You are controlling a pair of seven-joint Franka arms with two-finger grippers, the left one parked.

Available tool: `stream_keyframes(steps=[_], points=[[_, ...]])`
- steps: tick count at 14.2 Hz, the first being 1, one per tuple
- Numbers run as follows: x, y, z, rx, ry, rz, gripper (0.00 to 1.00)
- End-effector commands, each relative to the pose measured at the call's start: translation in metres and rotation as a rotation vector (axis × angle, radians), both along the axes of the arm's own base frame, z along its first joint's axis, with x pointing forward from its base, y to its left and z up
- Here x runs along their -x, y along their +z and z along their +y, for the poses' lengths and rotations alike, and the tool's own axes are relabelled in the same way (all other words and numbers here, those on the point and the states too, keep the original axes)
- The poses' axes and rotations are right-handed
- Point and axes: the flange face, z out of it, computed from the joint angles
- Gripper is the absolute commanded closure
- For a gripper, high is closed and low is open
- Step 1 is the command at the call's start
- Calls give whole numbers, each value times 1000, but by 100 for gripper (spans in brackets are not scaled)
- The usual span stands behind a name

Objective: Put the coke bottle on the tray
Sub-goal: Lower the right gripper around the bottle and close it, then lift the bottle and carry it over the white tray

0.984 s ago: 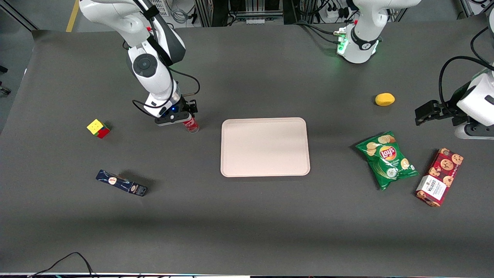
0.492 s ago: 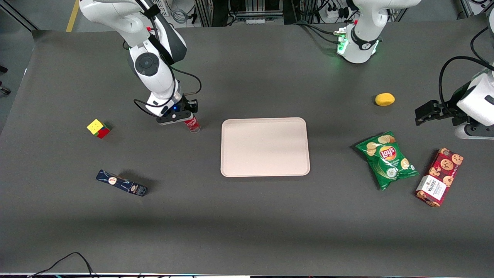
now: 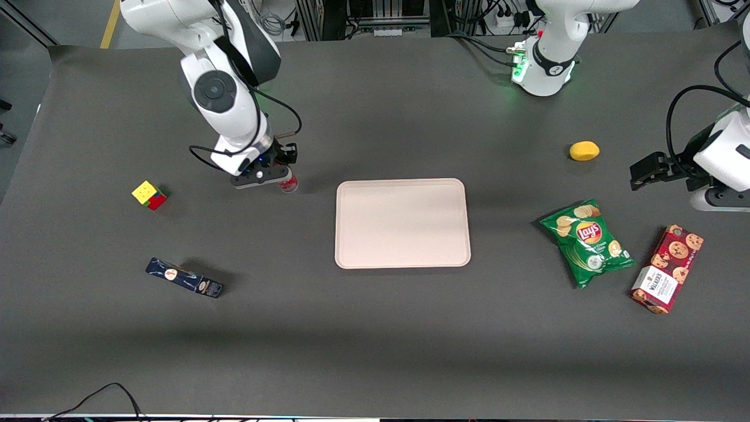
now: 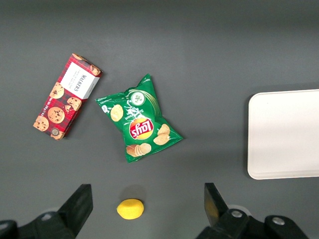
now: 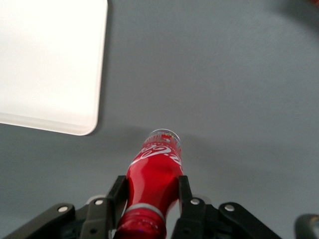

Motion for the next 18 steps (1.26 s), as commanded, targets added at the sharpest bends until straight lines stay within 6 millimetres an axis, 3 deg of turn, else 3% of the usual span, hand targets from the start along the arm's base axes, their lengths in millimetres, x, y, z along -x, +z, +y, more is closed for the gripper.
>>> stream_keyframes(steps=[1, 4, 7, 9, 11, 13, 16, 18], points=[[-20, 91, -8, -8, -16, -26, 100], [-28, 156, -11, -61, 5, -13, 100], [-29, 169, -11, -71, 3, -18, 100], [-29, 177, 3, -100, -3, -21, 100], [-31, 178, 25, -147, -70, 6, 100], [-20, 175, 66, -145, -118, 15, 100], [-11, 154, 112, -165, -175, 7, 100], [-16, 128, 131, -178, -172, 1, 100]])
